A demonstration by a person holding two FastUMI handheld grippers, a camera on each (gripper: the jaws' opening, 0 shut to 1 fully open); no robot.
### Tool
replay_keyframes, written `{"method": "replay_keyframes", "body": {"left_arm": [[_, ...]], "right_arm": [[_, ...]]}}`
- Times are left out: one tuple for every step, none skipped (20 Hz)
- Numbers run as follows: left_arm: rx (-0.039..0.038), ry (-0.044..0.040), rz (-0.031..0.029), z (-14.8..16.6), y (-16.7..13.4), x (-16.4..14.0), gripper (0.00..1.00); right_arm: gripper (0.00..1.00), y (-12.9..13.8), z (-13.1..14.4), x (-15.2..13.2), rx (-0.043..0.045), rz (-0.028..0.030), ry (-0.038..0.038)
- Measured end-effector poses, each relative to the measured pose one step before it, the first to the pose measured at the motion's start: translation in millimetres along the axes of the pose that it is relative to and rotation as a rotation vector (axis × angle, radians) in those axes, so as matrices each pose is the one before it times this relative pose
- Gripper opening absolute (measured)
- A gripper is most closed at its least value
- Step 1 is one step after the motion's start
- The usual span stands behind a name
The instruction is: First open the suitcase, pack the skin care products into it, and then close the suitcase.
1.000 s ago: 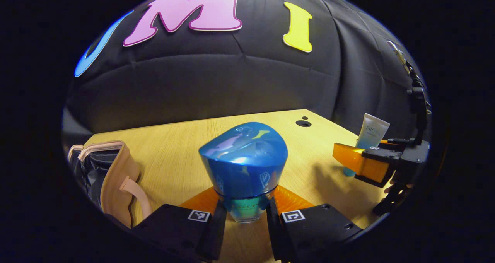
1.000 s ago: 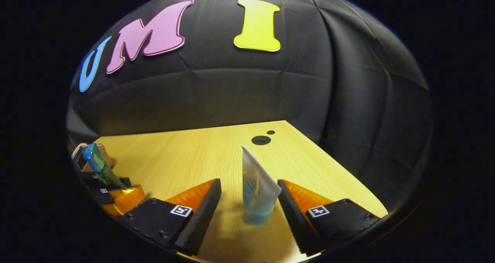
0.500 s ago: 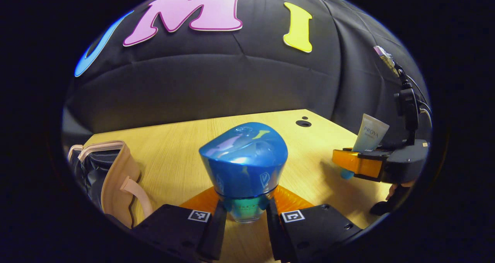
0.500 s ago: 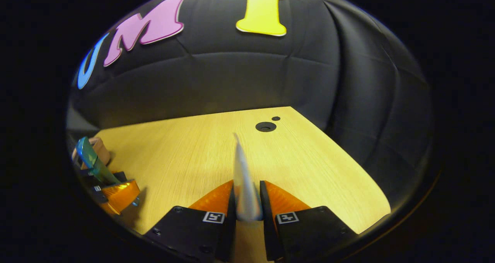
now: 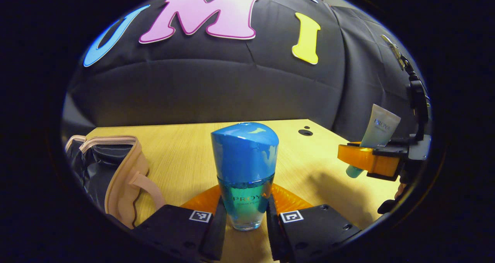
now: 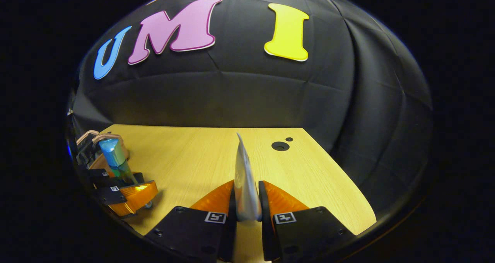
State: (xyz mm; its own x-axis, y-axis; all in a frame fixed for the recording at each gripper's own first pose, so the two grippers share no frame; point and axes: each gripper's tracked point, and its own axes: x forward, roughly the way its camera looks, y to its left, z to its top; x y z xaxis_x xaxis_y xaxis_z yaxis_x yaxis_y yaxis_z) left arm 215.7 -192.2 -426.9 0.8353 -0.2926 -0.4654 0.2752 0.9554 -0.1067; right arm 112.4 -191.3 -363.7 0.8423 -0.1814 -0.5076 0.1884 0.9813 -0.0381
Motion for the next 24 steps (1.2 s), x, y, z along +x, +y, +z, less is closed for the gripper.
{"method": "replay_keyframes", "body": {"left_arm": [[-0.00718,-0.01937,-0.00087,6.35,2.46,-4.34,0.50],[-0.00412,-0.01661,0.00067,7.00,1.93,-4.11,0.50],[0.00420,0.00268,0.00570,3.78,3.02,-5.33,0.49],[0.00657,-0.00429,0.00663,8.08,3.98,-8.90,0.53],[0.00145,-0.00661,0.00932,9.53,7.76,-9.63,0.50],[-0.00234,-0.00414,0.01713,10.95,9.65,-12.13,0.49],[-0.00174,-0.00083,0.02288,10.55,13.52,-13.37,0.46],[-0.00175,0.00098,0.02727,9.75,16.35,-12.48,0.46],[0.00278,0.01111,0.03222,6.08,19.76,-12.11,0.49],[0.00520,0.01628,0.03532,2.66,23.15,-10.95,0.49],[-0.00083,0.01358,0.03298,-0.03,22.28,-8.27,0.49],[-0.00301,0.02561,0.03519,-2.57,23.31,-5.71,0.46],[-0.00438,0.03105,0.02979,-5.97,21.85,-3.32,0.49],[-0.00289,0.03353,0.02486,-7.63,21.26,-2.13,0.49],[0.00110,0.04142,0.01430,-10.87,19.34,1.01,0.49],[0.00662,0.04304,0.00664,-11.82,17.83,3.71,0.49],[0.00491,0.05333,-0.00480,-11.86,12.60,4.90,0.49],[0.00835,0.04351,-0.00237,-10.19,10.46,4.80,0.50],[0.00210,0.04216,-0.00094,-10.82,7.72,4.78,0.50],[0.00596,0.04066,-0.00926,-7.23,5.72,6.66,0.50],[0.00393,0.03969,-0.00533,-6.16,4.88,5.63,0.50],[0.00853,0.06295,-0.01387,-8.44,2.28,6.18,0.50],[0.00651,0.04484,-0.01103,-6.06,1.75,6.17,0.50],[0.00610,0.04761,-0.00616,-5.45,-1.01,3.46,0.50]], "right_arm": [[0.30,4.35,2.70,-4.59,-0.00975,0.00726,-0.00163],[0.30,4.37,1.61,-4.27,-0.00252,0.01030,-0.00065],[0.30,5.19,2.24,-4.36,0.00411,0.00986,0.00541],[0.29,5.78,2.61,-6.55,0.00719,0.01188,0.00458],[0.29,5.42,5.42,-5.68,0.00678,0.00950,-0.00076],[0.30,6.79,6.76,-6.96,0.00563,0.01147,-0.00389],[0.30,6.98,8.19,-6.74,0.00410,0.01092,-0.00541],[0.30,8.54,8.29,-7.69,0.00449,0.01537,-0.00530],[0.30,9.47,8.66,-7.16,0.00395,0.01667,-0.00623],[0.30,10.71,7.83,-7.40,0.00303,0.01914,-0.00436],[0.30,11.45,8.29,-6.67,-0.00282,0.02128,-0.00592],[0.30,10.31,7.89,-6.44,-0.00909,0.01888,-0.00661],[0.30,11.43,9.27,-5.01,-0.00941,0.01862,-0.00715],[0.30,11.36,5.86,-6.73,-0.00230,0.01561,-0.00644],[0.29,11.46,6.98,-3.58,0.00674,0.01705,-0.00135],[0.30,11.85,6.33,-4.36,0.00514,0.01450,-0.00420],[0.30,10.51,7.72,-3.30,0.00054,0.01289,-0.00727],[0.30,12.34,6.53,-3.54,-0.00014,0.01552,-0.00282],[0.29,11.02,4.62,-2.69,0.00151,0.01460,-0.00467],[0.30,13.04,4.52,-3.11,-0.00079,0.01916,-0.00011],[0.30,10.96,5.20,-2.54,-0.00367,0.01566,-0.00409],[0.30,11.77,4.68,-4.77,-0.00444,0.01805,-0.00301],[0.30,9.56,4.04,-2.39,0.00180,0.01374,-0.00215],[0.30,9.81,2.15,-3.68,-0.00011,0.01395,-0.00088]]}}
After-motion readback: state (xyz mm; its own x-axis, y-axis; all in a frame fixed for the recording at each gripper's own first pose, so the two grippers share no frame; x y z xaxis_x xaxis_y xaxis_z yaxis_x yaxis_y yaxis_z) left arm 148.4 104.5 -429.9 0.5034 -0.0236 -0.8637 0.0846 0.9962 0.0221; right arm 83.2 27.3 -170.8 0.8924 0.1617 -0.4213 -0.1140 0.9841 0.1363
